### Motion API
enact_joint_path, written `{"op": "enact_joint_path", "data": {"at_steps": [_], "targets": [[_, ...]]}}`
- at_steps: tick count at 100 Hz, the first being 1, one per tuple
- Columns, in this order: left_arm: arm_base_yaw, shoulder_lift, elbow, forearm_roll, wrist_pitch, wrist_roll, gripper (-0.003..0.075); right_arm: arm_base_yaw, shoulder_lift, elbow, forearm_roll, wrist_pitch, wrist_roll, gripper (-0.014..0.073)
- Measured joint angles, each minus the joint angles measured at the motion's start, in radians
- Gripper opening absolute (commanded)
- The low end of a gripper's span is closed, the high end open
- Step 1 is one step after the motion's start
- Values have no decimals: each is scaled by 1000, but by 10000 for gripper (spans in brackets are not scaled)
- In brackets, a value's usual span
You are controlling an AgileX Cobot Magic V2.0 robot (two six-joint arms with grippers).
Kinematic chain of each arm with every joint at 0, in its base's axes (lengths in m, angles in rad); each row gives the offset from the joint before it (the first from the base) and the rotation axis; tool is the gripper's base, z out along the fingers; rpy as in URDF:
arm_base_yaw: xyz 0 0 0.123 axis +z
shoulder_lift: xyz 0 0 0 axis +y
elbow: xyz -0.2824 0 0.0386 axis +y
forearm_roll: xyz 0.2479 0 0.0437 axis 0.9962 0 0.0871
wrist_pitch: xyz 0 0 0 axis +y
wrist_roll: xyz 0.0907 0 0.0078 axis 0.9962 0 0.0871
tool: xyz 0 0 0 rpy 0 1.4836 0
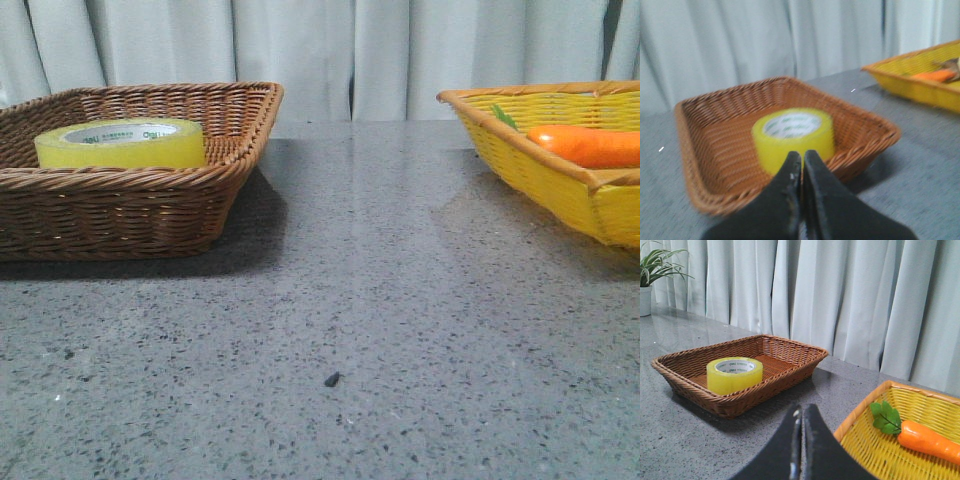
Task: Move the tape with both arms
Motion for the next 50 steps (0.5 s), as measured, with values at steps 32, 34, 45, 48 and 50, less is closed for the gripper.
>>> {"op": "enact_joint_path", "data": {"at_steps": [32, 34, 45, 48, 50], "targets": [[236, -80, 191, 69, -2, -86, -21, 0, 0, 0, 0, -2, 0, -74], [247, -80, 193, 70, 6, -86, -21, 0, 0, 0, 0, -2, 0, -74], [283, -80, 193, 74, 41, -98, -21, 0, 0, 0, 0, -2, 0, -74], [289, -80, 193, 74, 56, -108, -21, 0, 0, 0, 0, -2, 0, -74], [293, -80, 193, 74, 65, -118, -21, 0, 0, 0, 0, -2, 0, -74]]}}
